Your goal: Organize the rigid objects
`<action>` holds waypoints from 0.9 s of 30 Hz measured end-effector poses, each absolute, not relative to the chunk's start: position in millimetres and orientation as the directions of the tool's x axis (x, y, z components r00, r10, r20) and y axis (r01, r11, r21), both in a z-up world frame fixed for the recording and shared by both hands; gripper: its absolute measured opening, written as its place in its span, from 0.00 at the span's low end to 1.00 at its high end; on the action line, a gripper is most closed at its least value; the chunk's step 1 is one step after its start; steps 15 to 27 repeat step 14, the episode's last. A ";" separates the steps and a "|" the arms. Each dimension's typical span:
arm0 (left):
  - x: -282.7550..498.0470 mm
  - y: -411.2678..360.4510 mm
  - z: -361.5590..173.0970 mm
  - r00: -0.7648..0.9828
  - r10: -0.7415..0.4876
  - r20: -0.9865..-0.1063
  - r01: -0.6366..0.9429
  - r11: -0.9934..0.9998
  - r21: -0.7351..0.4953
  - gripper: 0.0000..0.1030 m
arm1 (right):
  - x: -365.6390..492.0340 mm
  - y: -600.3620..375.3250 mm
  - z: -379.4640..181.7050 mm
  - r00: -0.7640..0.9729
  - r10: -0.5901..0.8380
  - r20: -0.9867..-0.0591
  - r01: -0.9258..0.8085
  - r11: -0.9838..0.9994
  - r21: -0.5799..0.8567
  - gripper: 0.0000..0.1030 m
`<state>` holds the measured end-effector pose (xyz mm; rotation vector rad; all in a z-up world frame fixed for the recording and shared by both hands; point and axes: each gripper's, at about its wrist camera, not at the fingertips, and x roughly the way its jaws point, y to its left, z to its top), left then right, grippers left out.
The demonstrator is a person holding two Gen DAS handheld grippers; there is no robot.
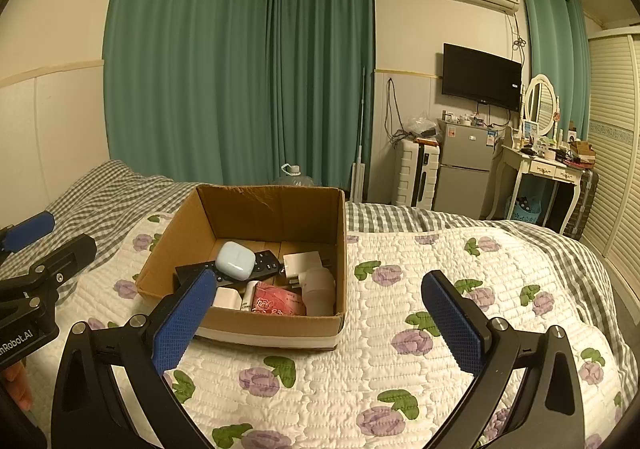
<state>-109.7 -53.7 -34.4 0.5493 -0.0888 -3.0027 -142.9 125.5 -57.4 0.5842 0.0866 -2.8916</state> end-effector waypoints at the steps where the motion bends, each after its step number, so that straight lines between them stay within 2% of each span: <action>1: -109.6 -54.3 -34.8 -0.931 -0.097 -0.351 0.076 -0.994 0.073 0.76 | -143.2 125.3 -57.7 -0.904 -0.174 -0.391 0.197 -0.980 -0.020 1.00; 27: -109.9 -57.3 -40.0 -0.929 -0.105 -0.355 0.081 -0.993 0.080 0.76 | -144.9 124.1 -60.6 -0.901 -0.166 -0.400 0.190 -0.981 -0.022 1.00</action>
